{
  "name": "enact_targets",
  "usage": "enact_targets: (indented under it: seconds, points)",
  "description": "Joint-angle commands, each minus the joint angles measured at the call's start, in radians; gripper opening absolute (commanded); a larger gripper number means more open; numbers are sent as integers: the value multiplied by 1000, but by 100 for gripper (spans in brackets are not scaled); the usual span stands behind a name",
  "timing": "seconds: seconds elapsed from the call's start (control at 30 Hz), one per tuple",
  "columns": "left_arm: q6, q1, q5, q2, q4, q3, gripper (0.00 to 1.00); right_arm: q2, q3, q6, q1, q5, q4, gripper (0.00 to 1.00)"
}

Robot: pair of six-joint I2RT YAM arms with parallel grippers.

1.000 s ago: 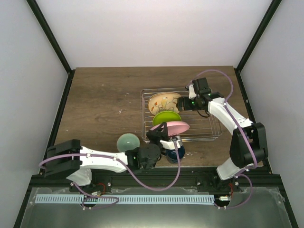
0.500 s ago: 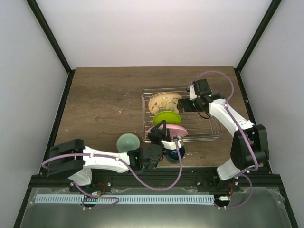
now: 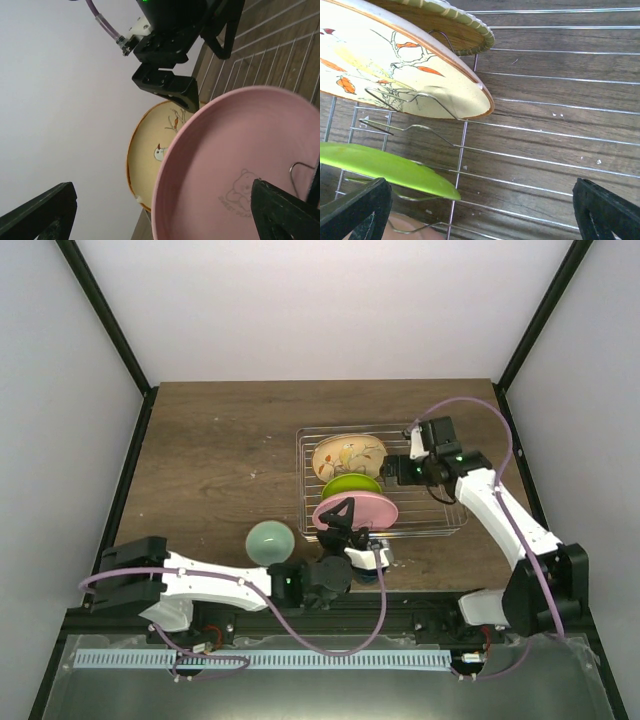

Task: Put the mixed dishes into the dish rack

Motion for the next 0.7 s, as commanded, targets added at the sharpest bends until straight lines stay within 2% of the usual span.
enact_targets:
  seconds: [0.0,0.13,0.23,0.3,0.37,0.43,0.5,0.53,0.6,0.67]
  points:
    - [-62,-42,-10,-53,-57,39,97,-56,-20,29,11,14,-37,100]
    - [-57,-63,-41,-108,-33,73,100,-80,-6,42,12,64,-50,100]
    - [-69,-57,-77,-161,-42,154,100,-65,43,48,11,115,-77,100]
    - [-165,-35,-76,-205,-184,248,100,-58,86,52,12,146,-89,100]
    - [-341,17,-16,-274,-402,354,100,-54,132,51,11,154,-98,100]
    - [-575,121,106,-331,-640,457,100,-52,176,46,11,157,-105,100]
    - [-725,266,229,-382,-775,507,100,-46,217,41,10,167,-115,100]
    - [-790,376,300,-400,-833,519,100,-40,234,38,8,178,-120,100]
    - [-865,537,388,-410,-913,537,100,-21,267,34,-8,199,-129,100]
    - [-904,650,441,-394,-968,541,100,1,294,30,-38,203,-132,100]
